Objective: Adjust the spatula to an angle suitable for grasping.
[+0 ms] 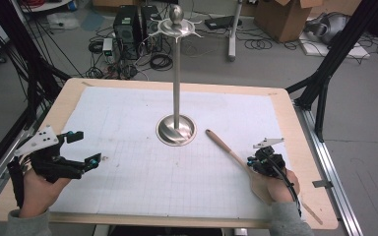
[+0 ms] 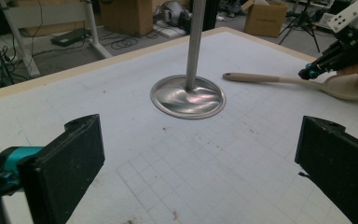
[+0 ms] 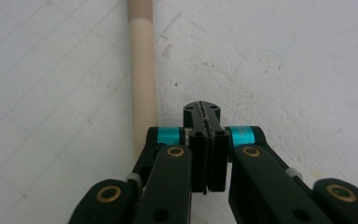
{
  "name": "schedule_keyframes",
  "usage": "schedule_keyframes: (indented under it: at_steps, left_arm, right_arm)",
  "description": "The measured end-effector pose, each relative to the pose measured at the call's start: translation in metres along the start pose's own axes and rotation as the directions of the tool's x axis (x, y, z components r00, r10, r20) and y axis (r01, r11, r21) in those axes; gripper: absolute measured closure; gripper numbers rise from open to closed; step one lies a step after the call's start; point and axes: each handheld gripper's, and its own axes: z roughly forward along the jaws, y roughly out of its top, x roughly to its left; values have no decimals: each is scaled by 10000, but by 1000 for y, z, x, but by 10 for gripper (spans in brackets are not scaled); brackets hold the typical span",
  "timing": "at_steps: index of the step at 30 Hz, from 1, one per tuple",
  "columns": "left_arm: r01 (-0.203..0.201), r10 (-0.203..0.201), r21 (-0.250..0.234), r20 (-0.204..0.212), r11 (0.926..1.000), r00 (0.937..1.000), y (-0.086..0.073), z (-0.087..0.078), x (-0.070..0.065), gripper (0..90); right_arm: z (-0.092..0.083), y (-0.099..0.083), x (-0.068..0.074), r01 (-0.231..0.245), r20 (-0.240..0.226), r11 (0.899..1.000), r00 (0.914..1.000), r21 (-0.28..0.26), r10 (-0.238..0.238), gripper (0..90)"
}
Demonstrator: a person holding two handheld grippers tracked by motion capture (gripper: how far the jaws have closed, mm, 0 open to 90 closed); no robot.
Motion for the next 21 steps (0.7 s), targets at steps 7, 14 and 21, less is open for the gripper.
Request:
schedule_keyframes:
  at_steps: [7,14,21]
  left_arm:
    - [-3,3,-13,0,10000,10000,0,-1,0,17]
    - [-30,30,-65,-21,10000,10000,0,-2,-1,17]
    - [-31,31,-35,-21,10000,10000,0,-1,-1,17]
  right_arm:
    - [-1,-5,1,-28,-291,9997,9996,254,35,900]
    - [-3,-5,10,44,-545,9988,9985,494,-17,900]
    - [-5,-4,25,278,-652,9976,9976,628,-237,900]
